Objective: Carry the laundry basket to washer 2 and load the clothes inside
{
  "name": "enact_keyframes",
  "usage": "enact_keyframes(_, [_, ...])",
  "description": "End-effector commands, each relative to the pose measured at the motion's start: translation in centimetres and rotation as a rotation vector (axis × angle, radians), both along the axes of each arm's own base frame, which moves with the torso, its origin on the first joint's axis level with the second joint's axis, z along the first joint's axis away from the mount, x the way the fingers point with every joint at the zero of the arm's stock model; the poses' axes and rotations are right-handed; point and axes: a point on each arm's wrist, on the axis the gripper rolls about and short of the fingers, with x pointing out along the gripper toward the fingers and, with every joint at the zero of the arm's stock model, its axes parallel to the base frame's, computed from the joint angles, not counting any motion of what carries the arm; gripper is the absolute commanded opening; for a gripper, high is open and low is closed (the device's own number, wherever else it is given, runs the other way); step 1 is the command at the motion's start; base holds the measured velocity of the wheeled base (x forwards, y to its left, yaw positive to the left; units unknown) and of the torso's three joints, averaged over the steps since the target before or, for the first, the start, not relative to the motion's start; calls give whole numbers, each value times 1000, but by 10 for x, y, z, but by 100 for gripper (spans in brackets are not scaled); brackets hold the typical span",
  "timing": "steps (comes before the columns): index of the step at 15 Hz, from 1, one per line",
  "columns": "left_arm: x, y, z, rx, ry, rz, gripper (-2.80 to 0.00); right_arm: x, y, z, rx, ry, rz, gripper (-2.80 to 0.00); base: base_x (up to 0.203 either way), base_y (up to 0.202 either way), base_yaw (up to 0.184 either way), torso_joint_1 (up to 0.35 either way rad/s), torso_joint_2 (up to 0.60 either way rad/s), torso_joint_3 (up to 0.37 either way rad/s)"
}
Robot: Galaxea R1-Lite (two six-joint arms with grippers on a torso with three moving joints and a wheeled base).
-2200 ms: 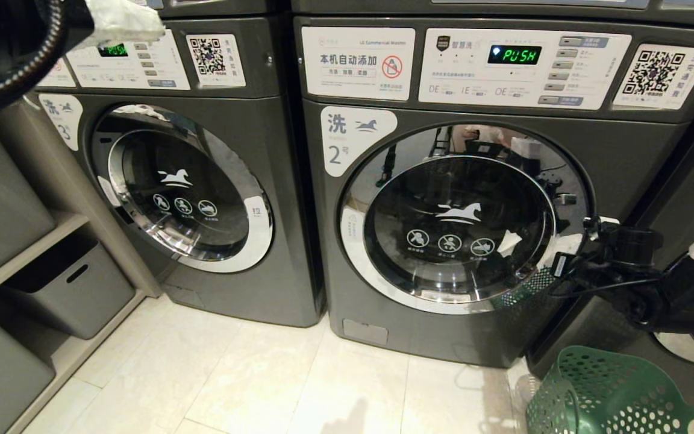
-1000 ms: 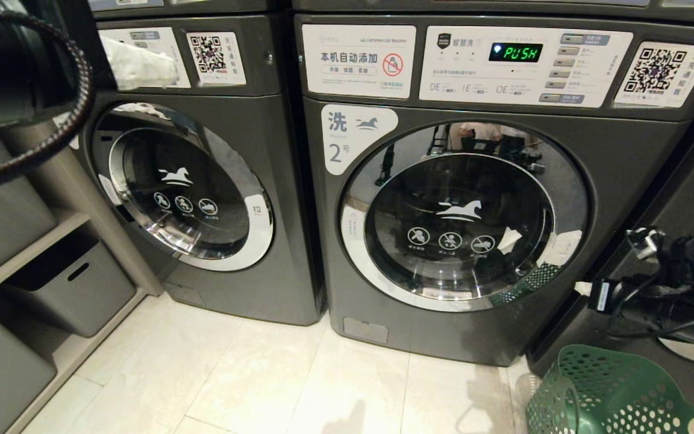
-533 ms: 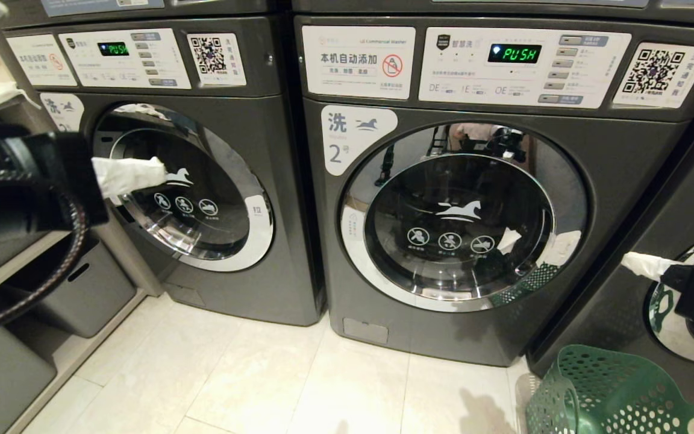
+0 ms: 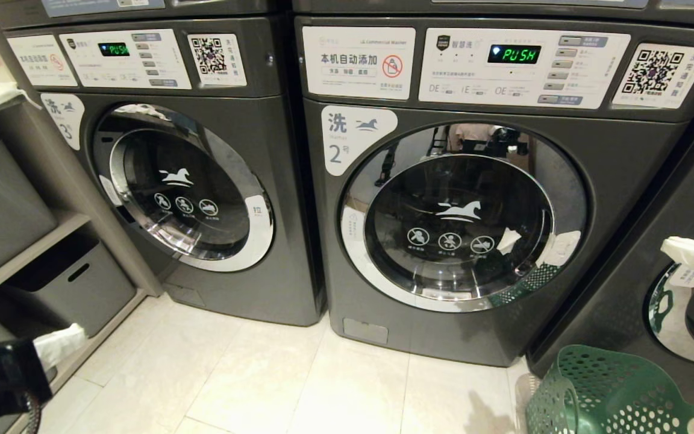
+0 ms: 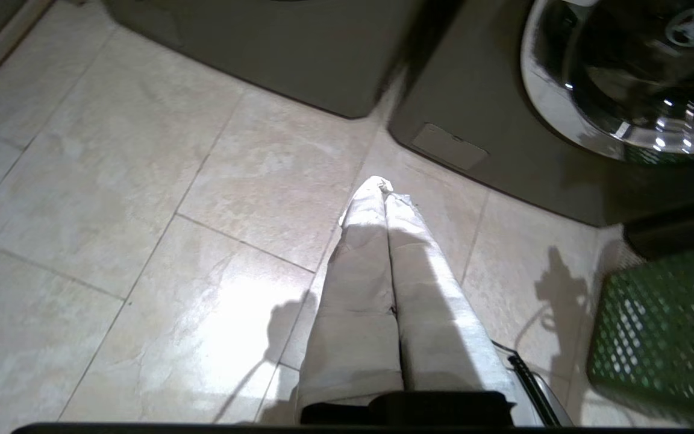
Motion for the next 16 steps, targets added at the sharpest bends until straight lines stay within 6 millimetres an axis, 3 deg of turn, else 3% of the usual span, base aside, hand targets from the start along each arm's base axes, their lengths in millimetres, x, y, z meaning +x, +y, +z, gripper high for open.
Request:
enact_keyframes(1, [-17,19,-20,-11,-10,174,-280,-2,0,2,-25,-18,5,-280,0,0,0,0,0,0])
enact_keyframes(4, [-54,29,-49,13,-59,307,-280,-3,1,0,-37,-11,16,-280,0,0,0,0,0,0])
enact_keyframes(7, [-97,23,-86,82,-202,103,-280,-4,1,-3,-37,-8,21,-280,0,0,0,0,0,0])
enact_keyframes(10, [-122,20,-111,140,-316,-62,-280,-2,1,-2,-35,-7,16,-280,0,0,0,0,0,0])
enact_keyframes(13, [-123,20,-128,334,-391,-113,-280,3,0,0,-35,-5,22,-280,0,0,0,0,0,0])
enact_keyframes(16, [-123,20,-130,339,-350,-125,-280,4,4,3,-30,-17,51,-280,0,0,0,0,0,0])
